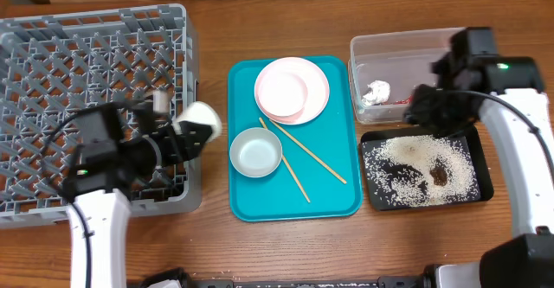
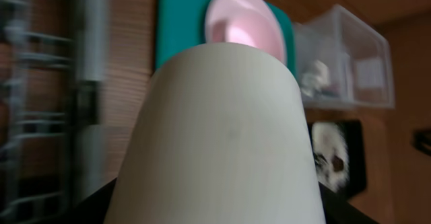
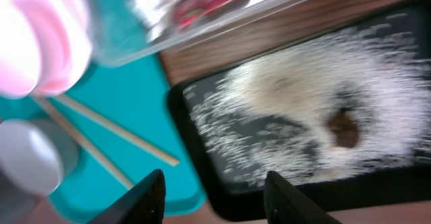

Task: Sort waste into correct bins and load items into the dishwasher
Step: 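Place the white cup upside down in the dish rack with left gripper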

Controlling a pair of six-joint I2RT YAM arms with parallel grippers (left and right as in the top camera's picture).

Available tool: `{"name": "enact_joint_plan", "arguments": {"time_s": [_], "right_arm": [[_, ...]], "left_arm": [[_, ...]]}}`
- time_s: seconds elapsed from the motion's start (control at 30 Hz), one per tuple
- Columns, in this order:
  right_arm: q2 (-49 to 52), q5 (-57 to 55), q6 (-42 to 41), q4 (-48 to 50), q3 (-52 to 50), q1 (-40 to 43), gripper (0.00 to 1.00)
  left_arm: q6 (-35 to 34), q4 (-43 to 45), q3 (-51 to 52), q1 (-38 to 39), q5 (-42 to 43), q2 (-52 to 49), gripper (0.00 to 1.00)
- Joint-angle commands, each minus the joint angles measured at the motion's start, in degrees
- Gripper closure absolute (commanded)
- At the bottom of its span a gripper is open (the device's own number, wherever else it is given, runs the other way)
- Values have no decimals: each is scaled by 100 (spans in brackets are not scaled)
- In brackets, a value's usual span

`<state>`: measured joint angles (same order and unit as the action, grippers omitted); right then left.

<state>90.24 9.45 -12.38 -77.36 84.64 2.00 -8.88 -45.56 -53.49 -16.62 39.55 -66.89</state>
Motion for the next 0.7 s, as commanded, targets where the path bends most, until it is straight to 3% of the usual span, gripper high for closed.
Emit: {"name": "enact_joint_plan", "arguments": {"time_s": [0.0,0.13,0.27,0.67], "right_arm": [[-431,-372,66,13,63,365,51],[-457,-275,68,11,61,455,51],[-457,-271,66,13,61,446,51],[-457,-175,68,2,61,446,51]], "left_arm": [[118,-601,-820,-531,-1847,203,96],[15,-1034,-1110,-977,-3705,199,96],[-262,-986,-1064,-1080,-4564,-13,96],[-291,-756,-1051,-1073,-4297,-1530,92]]}}
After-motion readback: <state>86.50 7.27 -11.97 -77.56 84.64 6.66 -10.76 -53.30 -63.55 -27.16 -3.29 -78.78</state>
